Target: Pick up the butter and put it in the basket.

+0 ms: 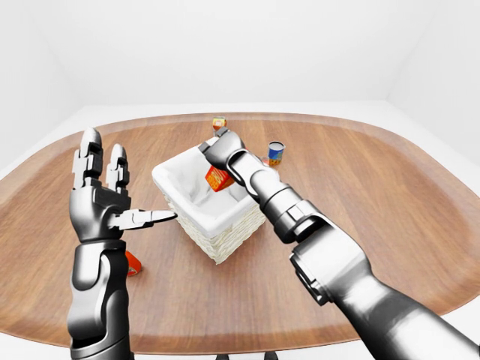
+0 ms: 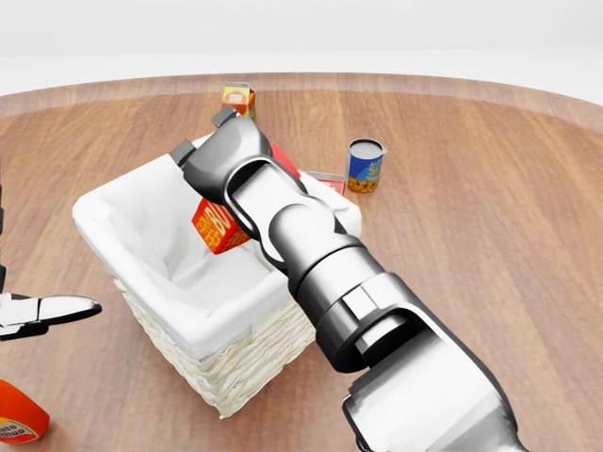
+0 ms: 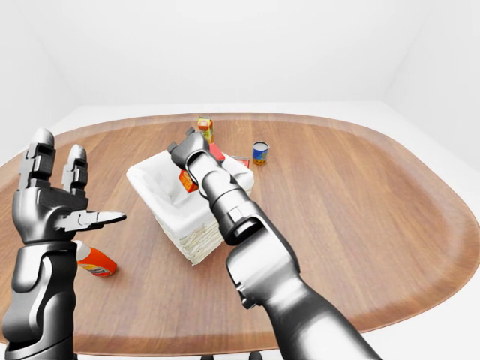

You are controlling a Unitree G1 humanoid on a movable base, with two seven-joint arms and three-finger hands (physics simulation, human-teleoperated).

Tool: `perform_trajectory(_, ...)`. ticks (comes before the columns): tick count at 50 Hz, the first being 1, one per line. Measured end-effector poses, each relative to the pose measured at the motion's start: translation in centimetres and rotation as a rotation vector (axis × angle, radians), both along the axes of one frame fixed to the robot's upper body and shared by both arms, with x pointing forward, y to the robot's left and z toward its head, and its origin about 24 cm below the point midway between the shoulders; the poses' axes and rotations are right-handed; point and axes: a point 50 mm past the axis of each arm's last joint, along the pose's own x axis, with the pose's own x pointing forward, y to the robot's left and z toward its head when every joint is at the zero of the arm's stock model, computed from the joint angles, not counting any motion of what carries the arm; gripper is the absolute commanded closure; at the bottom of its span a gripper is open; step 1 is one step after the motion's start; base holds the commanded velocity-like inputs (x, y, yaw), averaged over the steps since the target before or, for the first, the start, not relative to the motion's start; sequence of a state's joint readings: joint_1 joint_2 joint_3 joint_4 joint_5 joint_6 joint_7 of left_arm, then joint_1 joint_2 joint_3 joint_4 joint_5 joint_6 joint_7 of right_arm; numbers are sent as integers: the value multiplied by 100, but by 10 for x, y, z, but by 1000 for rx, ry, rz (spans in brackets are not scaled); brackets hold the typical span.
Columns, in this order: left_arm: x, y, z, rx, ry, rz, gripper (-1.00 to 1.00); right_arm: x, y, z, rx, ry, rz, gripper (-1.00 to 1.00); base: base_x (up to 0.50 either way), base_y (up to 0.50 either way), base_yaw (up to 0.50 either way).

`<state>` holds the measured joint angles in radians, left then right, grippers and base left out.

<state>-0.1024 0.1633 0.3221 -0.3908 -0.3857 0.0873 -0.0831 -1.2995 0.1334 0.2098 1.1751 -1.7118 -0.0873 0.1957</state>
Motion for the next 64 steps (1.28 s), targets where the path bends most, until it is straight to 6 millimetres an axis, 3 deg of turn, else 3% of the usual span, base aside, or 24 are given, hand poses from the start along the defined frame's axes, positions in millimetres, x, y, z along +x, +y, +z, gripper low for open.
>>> perform_trajectory(18,-1,3,-2,-8,7,3,-100,-5,6,-14,-8,27,22,95,0,0,0)
perform_trajectory(19,-1,3,-2,-8,8,3,-100,-5,7,-14,-7,26,25,50,0,0,0)
perform_trajectory(20,-1,3,-2,-8,8,3,-100,-5,7,-14,-5,25,28,-80,0,0,0)
perform_trajectory(21,-1,3,-3,-9,8,3,-100,-5,8,-14,-3,19,32,-100,0,0,0)
perform_trajectory(50,-1,4,-8,-19,29,2,-100,-5,12,-1,64,-57,75,-100,0,0,0)
perform_trajectory(64,-1,1,-5,-14,16,-6,-100,2,-3,32,285,39,-1,-100,0,0,0)
